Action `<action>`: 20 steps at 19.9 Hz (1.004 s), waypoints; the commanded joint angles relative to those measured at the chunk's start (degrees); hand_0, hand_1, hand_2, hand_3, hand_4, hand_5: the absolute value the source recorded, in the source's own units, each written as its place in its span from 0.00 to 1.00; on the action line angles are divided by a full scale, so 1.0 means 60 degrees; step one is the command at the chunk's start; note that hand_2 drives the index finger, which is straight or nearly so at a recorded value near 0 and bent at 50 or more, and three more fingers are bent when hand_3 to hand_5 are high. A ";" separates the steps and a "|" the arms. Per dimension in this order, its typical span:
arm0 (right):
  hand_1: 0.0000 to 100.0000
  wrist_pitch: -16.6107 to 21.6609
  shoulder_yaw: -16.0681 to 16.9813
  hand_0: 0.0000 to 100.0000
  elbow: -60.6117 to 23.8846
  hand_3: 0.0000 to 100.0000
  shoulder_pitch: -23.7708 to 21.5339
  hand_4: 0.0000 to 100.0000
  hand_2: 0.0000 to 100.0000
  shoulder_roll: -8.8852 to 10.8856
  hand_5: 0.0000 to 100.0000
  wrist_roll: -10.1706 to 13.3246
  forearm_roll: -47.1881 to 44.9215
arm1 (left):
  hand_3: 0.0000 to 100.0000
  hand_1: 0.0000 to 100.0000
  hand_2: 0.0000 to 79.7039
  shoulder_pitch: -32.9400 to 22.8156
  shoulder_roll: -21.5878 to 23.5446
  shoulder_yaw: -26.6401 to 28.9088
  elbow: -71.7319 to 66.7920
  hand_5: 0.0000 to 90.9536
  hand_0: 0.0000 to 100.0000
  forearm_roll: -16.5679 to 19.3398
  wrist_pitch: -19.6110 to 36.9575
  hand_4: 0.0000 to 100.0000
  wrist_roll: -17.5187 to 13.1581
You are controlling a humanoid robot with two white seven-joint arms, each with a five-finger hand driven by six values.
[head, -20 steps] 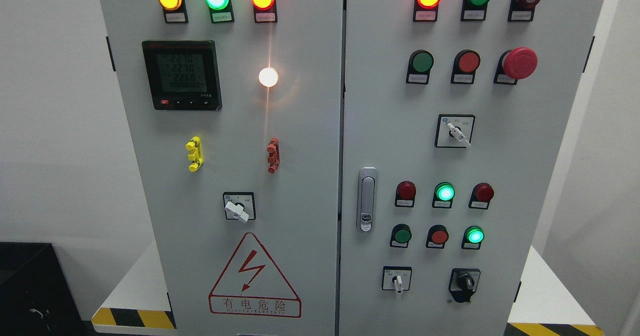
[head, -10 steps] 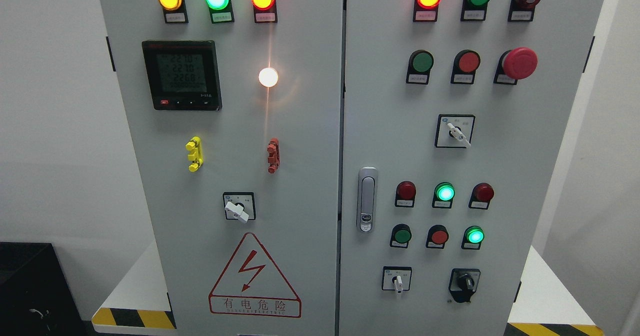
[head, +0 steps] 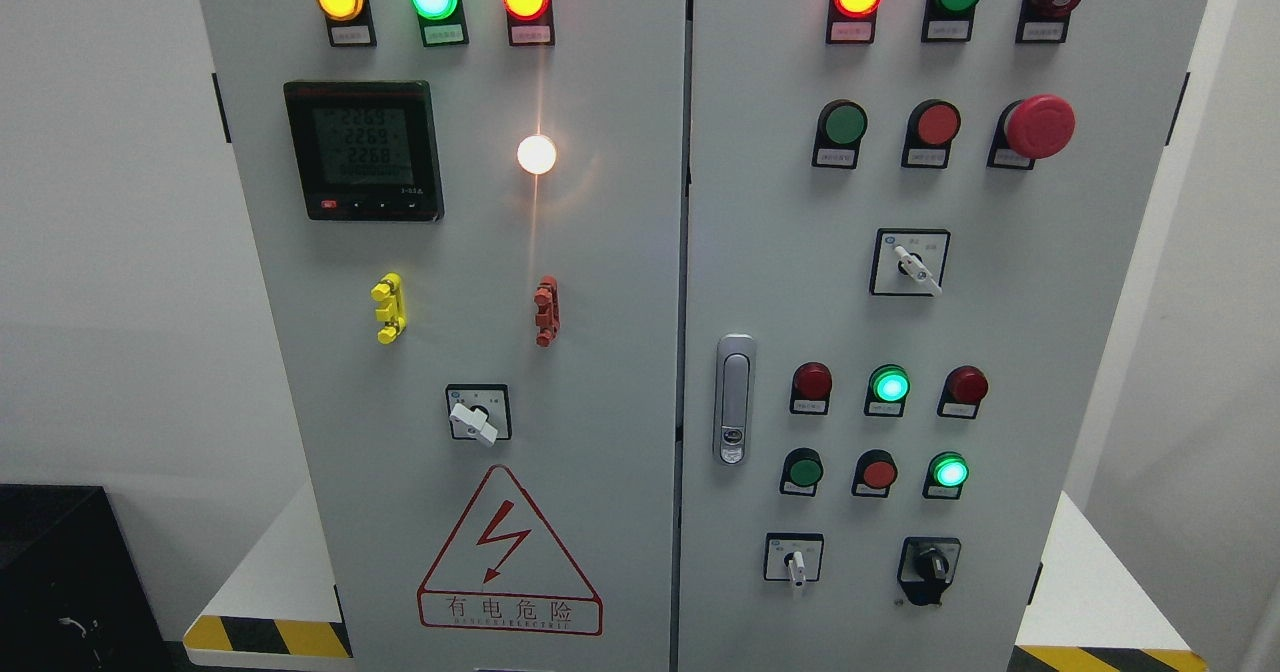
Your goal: Flip black knob to close circuit
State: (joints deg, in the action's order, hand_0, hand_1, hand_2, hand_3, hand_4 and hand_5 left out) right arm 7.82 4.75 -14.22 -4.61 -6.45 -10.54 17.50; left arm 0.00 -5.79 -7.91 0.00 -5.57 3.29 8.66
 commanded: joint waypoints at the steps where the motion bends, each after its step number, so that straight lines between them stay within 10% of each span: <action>1: 0.09 -0.0014 0.1039 0.00 -0.1905 0.24 0.0007 0.18 0.18 -0.0053 0.00 0.0335 0.2645 | 0.00 0.56 0.00 -0.0219 -0.0001 0.0000 0.0293 0.00 0.12 -0.0009 -0.0007 0.00 -0.0008; 7: 0.10 -0.0014 0.1128 0.00 -0.3179 0.35 0.0006 0.28 0.25 -0.0067 0.02 0.0746 0.4581 | 0.00 0.56 0.00 -0.0219 -0.0001 0.0000 0.0293 0.00 0.12 0.0005 -0.0007 0.00 -0.0008; 20: 0.12 -0.0029 0.0981 0.00 -0.5845 0.62 -0.0008 0.55 0.40 -0.0082 0.45 0.2020 0.5785 | 0.00 0.56 0.00 -0.0219 -0.0001 0.0000 0.0293 0.00 0.12 -0.0009 -0.0007 0.00 -0.0008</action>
State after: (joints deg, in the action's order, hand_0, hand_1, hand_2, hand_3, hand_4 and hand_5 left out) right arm 7.75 10.20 -36.36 -4.60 -6.82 -0.27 49.74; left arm 0.00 -5.79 -7.91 0.00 -5.59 3.29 8.66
